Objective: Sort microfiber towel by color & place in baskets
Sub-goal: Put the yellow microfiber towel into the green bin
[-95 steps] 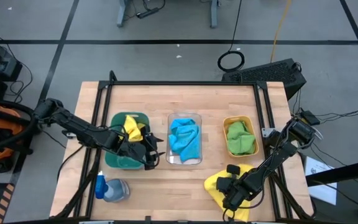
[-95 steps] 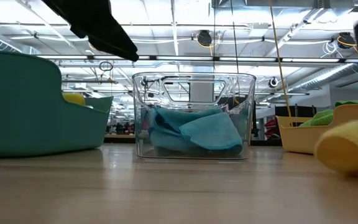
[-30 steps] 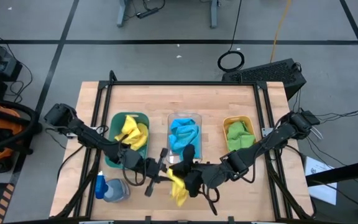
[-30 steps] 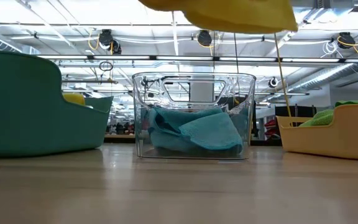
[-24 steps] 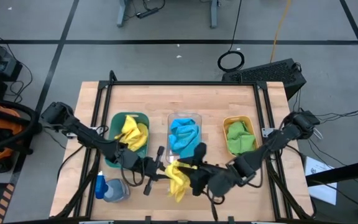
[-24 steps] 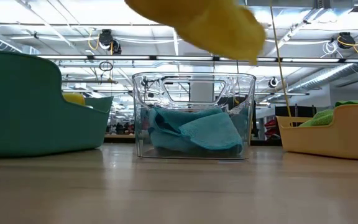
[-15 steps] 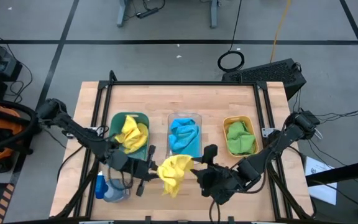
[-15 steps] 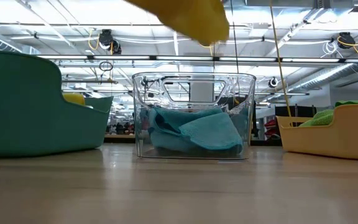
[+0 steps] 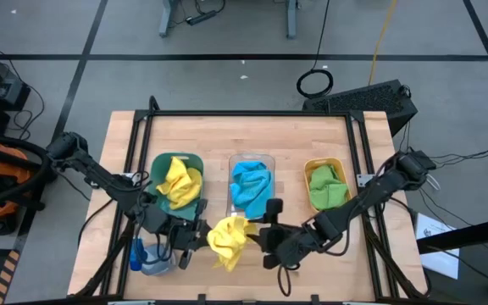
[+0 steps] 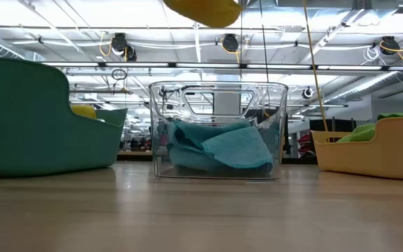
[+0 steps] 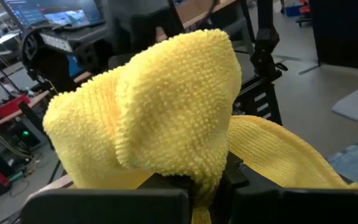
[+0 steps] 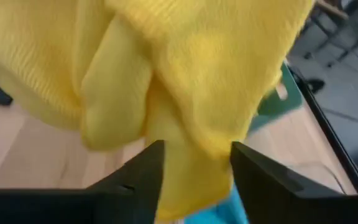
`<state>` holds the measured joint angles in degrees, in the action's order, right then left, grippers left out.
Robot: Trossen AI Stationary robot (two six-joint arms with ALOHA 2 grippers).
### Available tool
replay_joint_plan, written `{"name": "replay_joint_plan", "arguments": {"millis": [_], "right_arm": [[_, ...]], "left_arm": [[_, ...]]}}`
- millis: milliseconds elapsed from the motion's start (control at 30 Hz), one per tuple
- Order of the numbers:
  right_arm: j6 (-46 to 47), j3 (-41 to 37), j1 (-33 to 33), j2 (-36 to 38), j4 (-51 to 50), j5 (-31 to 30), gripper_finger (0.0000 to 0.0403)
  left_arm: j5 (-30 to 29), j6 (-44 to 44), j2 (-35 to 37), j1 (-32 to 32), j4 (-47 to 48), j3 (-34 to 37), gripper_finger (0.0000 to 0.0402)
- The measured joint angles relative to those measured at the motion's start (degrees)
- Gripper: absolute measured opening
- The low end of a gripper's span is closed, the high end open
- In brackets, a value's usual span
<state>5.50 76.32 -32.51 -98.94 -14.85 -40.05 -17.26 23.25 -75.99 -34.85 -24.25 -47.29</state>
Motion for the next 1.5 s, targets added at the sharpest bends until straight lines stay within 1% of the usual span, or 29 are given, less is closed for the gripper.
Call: {"name": "replay_joint_plan", "arguments": {"millis": [67,200,233,267,400,467,533,600,667,767,833,933,1000,1067,1133,1200,1267,1333,1433,1467,1500], "right_arm": [[-2.7,-0.7,0.5,0.0,3.7,1.6,0.0145],[-7.2,-0.8,0.7,0.0,7.7,2.8,0.0037],[-8.3,-0.8,0.7,0.0,8.6,2.9,0.0019],[-9.3,-0.8,0.6,0.0,9.4,2.9,0.0012],[-10.6,-0.7,0.7,0.0,11.3,2.5,0.0015],[-8.9,-0.7,0.8,0.0,10.6,2.3,0.0012],[-5.2,-0.7,0.9,0.1,8.5,2.5,0.0015],[-1.2,-0.7,0.7,0.5,5.0,2.9,0.0032],[2.7,-0.8,0.4,0.7,0.3,2.9,0.0063],[9.7,-0.7,0.3,0.7,-6.3,3.2,0.0126],[12.6,-0.7,0.7,0.3,-8.4,4.0,0.0174],[12.8,-0.7,1.2,-0.7,-8.4,4.2,0.0240],[10.8,-0.7,1.7,-1.7,-5.9,4.2,0.0274],[7.9,-0.7,2.2,-2.6,-2.8,4.2,0.0295],[5.3,-0.7,2.8,-3.6,0.4,4.2,0.0296],[3.2,-0.8,3.2,-4.0,1.5,4.3,0.0275],[2.2,-0.8,3.4,-4.0,2.5,4.2,0.0233],[1.4,-0.7,3.7,-4.0,3.5,4.1,0.0173],[-0.8,-0.8,3.7,-4.0,5.3,4.4,0.0061],[-1.8,-0.7,3.7,-4.0,6.1,4.4,0.0032],[-2.7,-0.7,3.7,-4.0,7.1,4.4,0.0018]], "left_arm": [[0.2,0.0,0.0,0.0,0.2,0.0,0.0024],[0.2,-0.3,0.0,-0.1,1.4,0.0,0.0025],[0.2,-0.4,0.0,-0.1,1.6,0.0,0.0025],[0.2,-0.4,0.0,-0.1,1.6,0.0,0.0025],[0.5,-0.3,0.0,-0.3,2.7,0.0,0.0025],[0.5,-0.1,0.0,-0.6,3.0,0.0,0.0025],[0.5,0.1,0.0,-1.0,3.4,0.0,0.0026],[0.6,0.1,0.0,-1.2,5.2,0.0,0.0026],[0.6,0.1,0.0,-1.5,6.2,0.0,0.0026],[0.6,0.1,0.0,-1.7,7.0,0.0,0.0026],[0.6,0.1,0.0,-1.7,7.2,0.0,0.0026],[0.6,0.1,0.0,-1.7,6.9,0.0,0.0026],[0.6,0.1,0.0,-1.6,7.0,0.0,0.0026],[0.6,0.1,0.0,-1.6,6.8,0.0,0.0026],[0.6,0.1,0.0,-1.6,6.8,0.0,0.0026],[0.6,0.1,0.0,-1.7,6.8,0.0,0.0026],[0.6,0.1,0.0,-1.7,7.0,0.0,0.0026],[0.6,0.0,0.0,-1.7,7.0,0.0,0.0026],[0.0,-0.7,0.0,-1.5,7.4,0.0,0.0026],[-0.4,-1.4,0.0,-1.4,7.7,0.0,0.0026],[-0.8,-2.1,0.0,-1.2,7.9,0.0,0.0026]]}}
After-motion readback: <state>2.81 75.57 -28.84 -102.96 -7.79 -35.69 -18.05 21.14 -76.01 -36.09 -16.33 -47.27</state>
